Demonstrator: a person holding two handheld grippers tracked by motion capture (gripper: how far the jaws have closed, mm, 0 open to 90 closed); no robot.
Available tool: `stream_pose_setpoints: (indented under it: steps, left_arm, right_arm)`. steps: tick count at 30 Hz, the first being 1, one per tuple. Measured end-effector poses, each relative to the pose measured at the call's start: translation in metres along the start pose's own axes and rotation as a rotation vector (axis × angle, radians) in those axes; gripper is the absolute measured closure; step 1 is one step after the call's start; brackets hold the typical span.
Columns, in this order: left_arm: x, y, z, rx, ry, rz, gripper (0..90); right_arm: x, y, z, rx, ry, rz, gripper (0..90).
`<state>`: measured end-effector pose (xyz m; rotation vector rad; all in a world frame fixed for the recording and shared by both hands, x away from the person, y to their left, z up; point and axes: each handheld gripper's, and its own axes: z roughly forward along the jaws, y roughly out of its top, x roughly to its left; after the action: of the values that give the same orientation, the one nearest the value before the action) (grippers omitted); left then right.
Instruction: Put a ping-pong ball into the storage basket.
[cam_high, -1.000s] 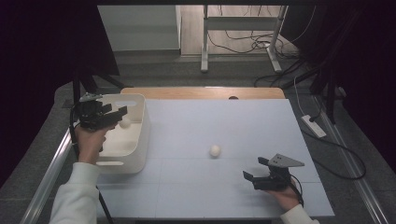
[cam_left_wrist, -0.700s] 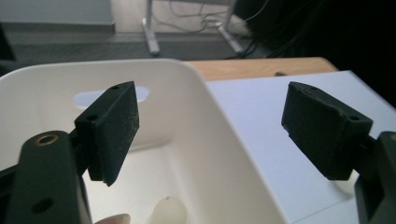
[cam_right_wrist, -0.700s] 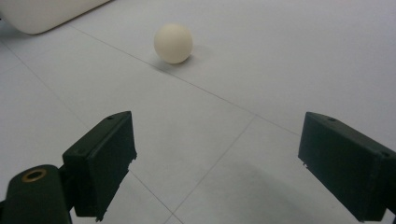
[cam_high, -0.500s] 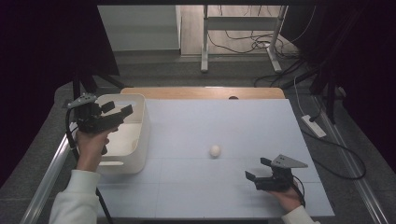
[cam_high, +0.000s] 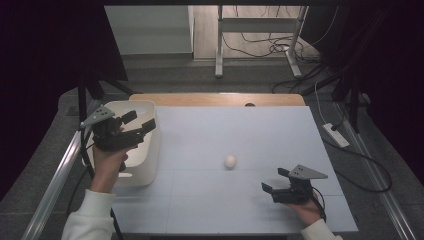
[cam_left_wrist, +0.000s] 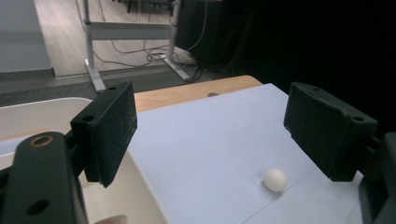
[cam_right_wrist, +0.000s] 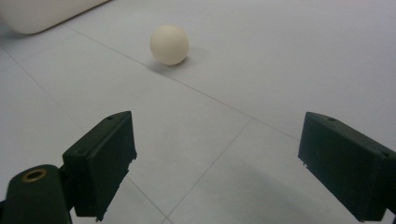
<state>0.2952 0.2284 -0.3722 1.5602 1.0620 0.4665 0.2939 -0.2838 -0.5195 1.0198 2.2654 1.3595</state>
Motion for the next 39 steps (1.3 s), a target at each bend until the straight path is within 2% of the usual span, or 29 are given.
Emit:
stream_pose_setpoints:
  steps: [5, 18, 27, 33, 39]
  left_arm:
    - [-0.006, -0.002, 0.007, 0.014, -0.018, 0.009, 17.1]
    - [-0.015, -0.005, 0.005, 0.021, -0.038, 0.037, 17.1]
    - [-0.029, -0.015, 0.022, 0.088, -0.069, 0.071, 16.8]
    - [-0.035, -0.019, 0.031, 0.11, -0.093, 0.074, 16.6]
    - [-0.039, -0.019, 0.035, 0.105, -0.112, 0.075, 16.6]
  right_arm:
    - [0.0, 0.001, 0.0, 0.002, 0.001, -0.004, 10.9]
    - [0.001, 0.002, 0.004, 0.003, 0.007, -0.01, 10.9]
    - [0.001, 0.003, 0.005, 0.003, 0.008, -0.006, 10.9]
    - [0.001, 0.004, 0.007, 0.0, 0.009, -0.005, 10.9]
    - [0.003, 0.006, 0.01, 0.0, 0.018, -0.003, 11.0]
